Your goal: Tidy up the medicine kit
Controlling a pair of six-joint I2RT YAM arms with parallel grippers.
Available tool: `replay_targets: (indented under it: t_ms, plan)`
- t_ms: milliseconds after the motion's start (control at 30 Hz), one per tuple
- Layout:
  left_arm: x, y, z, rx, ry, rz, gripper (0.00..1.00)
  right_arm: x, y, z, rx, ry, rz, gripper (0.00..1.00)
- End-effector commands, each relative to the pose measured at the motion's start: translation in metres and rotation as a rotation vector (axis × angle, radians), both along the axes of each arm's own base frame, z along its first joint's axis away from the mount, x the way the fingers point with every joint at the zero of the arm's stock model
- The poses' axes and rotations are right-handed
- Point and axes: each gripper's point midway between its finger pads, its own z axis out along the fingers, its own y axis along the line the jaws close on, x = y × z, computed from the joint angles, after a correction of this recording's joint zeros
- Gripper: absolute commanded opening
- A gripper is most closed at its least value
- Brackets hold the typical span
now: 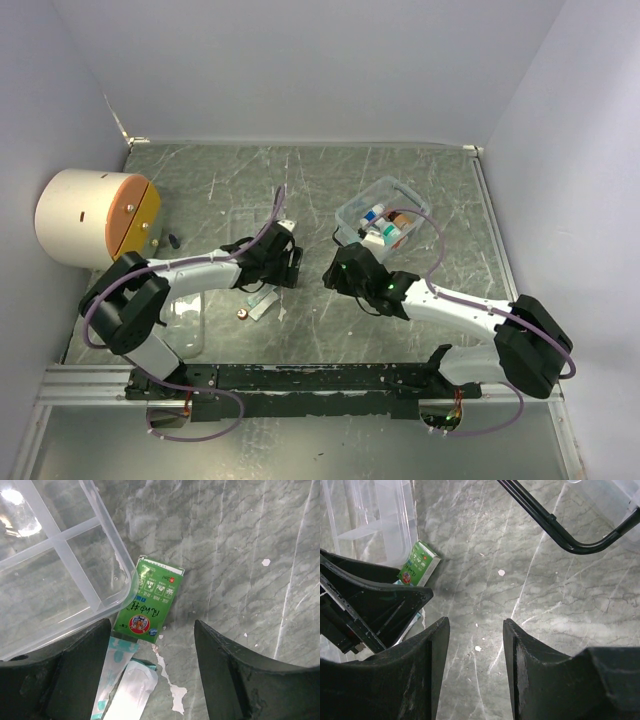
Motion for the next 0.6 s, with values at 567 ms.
replay_targets:
  t_ms: [567]
  plan:
    - [0.007, -0.028, -0.004, 0.044, -0.024, -0.009, 0.7, 0.003, -0.021, -0.008, -0.02, -0.018, -0.116, 0.46]
